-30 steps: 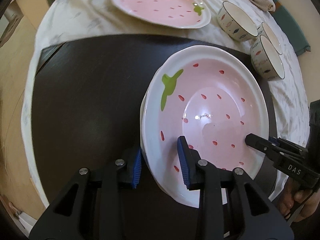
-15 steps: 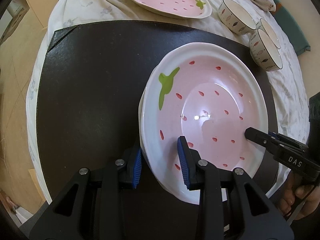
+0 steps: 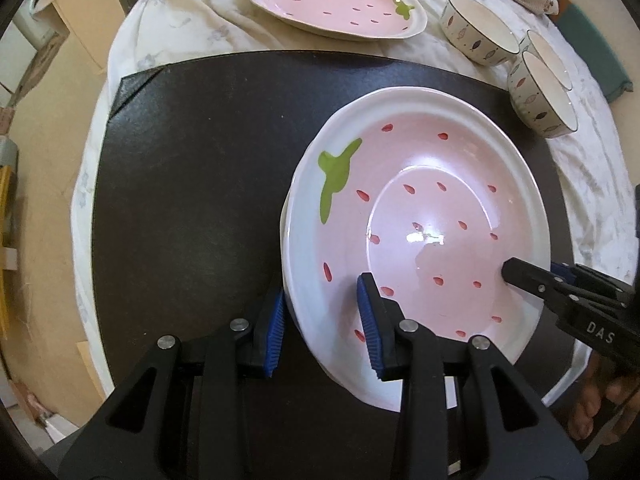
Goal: Organize plates and bowls
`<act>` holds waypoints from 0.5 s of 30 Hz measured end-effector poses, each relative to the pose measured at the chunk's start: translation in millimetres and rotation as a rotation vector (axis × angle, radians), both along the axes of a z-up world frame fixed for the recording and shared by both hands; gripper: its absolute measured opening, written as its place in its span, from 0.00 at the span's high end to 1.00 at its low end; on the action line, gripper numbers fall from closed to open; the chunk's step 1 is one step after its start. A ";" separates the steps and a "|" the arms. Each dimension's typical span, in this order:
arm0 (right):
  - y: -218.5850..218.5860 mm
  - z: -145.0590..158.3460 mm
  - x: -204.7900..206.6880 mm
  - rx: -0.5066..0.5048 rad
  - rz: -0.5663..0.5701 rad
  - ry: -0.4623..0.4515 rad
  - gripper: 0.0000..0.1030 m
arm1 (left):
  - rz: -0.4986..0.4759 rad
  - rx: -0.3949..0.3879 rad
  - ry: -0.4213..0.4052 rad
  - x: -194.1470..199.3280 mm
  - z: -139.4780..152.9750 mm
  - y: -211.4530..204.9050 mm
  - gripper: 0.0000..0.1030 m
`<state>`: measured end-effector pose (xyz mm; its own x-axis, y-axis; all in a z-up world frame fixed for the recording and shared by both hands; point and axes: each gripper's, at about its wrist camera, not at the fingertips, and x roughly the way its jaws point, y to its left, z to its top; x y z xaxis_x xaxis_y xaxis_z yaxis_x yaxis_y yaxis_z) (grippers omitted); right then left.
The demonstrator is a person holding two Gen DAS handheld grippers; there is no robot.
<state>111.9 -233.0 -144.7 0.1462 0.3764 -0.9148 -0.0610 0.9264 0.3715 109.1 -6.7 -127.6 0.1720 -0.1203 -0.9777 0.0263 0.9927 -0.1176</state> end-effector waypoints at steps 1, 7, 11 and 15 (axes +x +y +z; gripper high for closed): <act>1.0 0.6 -0.6 -0.007 0.004 -0.003 0.67 | 0.003 0.012 -0.009 -0.5 2.4 -0.9 0.70; -4.3 7.9 -3.3 -0.028 -0.016 -0.022 0.66 | 0.014 0.102 -0.052 -4.3 7.8 -1.4 0.69; -17.2 16.3 -6.3 -0.016 -0.075 -0.039 0.55 | 0.023 0.131 -0.082 -9.7 10.9 0.5 0.66; -23.3 26.0 -8.6 0.009 -0.108 -0.065 0.55 | 0.027 0.183 -0.131 -16.0 20.4 -0.6 0.66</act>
